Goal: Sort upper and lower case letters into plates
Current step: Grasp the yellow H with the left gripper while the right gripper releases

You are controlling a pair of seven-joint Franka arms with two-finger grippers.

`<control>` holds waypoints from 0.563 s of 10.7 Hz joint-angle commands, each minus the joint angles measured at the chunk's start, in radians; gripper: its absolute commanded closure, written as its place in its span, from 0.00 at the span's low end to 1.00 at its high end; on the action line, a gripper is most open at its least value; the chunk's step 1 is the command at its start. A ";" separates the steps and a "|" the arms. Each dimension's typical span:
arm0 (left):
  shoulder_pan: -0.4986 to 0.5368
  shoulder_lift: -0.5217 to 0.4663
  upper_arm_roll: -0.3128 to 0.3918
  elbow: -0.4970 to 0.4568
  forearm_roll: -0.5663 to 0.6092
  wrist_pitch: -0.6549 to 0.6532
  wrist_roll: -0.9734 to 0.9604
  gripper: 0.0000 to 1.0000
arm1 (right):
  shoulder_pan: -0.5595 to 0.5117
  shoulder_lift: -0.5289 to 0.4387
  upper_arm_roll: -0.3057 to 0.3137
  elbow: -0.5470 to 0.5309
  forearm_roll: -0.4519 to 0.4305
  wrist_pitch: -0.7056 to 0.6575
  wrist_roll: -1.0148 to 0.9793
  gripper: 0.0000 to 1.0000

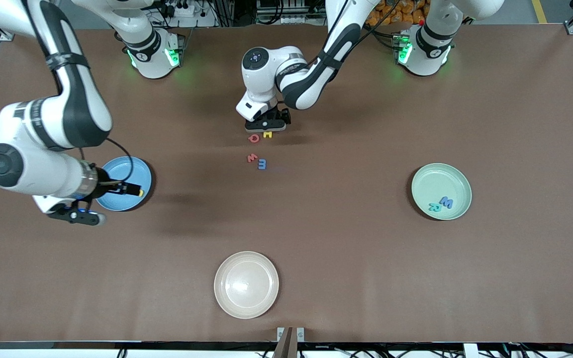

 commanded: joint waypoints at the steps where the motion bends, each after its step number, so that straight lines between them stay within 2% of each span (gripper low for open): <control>1: 0.023 -0.028 -0.021 -0.033 0.037 0.000 -0.018 0.09 | 0.007 -0.007 0.021 -0.008 0.012 0.011 0.045 0.00; 3: 0.029 -0.019 -0.021 -0.029 0.070 0.005 -0.020 0.17 | 0.010 -0.036 0.036 -0.013 0.013 0.001 0.050 0.00; 6: 0.035 -0.003 -0.021 -0.024 0.077 0.045 -0.020 0.19 | 0.006 -0.110 0.034 -0.025 0.012 -0.024 0.038 0.00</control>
